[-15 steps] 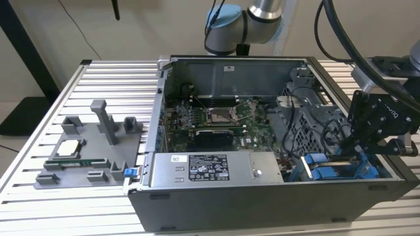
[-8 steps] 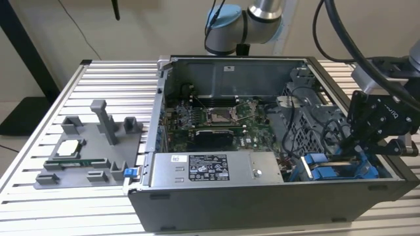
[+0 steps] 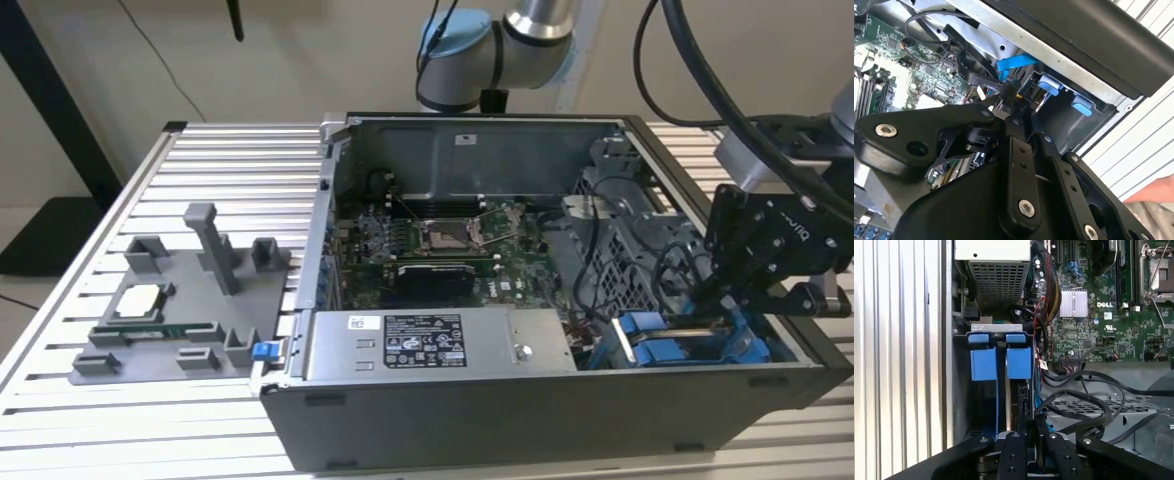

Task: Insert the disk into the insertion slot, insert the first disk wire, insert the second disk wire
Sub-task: 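Insert the first disk wire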

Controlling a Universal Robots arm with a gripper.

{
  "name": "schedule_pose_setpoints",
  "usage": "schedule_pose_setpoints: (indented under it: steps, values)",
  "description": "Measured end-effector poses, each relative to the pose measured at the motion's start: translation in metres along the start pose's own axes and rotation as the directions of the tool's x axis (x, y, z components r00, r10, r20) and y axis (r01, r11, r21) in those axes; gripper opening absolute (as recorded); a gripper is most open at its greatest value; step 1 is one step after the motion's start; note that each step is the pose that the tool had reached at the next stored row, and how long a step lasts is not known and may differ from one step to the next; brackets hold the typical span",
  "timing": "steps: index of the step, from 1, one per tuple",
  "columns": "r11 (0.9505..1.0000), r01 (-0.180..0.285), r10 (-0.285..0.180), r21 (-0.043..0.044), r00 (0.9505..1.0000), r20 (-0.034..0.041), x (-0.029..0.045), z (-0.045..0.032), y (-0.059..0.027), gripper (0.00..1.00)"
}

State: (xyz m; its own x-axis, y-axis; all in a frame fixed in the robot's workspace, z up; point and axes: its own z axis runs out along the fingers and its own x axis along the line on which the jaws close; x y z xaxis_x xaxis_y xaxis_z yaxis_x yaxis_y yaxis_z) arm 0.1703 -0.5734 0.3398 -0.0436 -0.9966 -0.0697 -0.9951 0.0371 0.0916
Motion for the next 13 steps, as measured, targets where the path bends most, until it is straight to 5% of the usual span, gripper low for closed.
schedule_pose_setpoints:
  steps: [13]
  values:
    - [1.0,0.003,-0.003,-0.0003,1.0,0.0024,0.0002,0.0031,-0.0022,0.0]
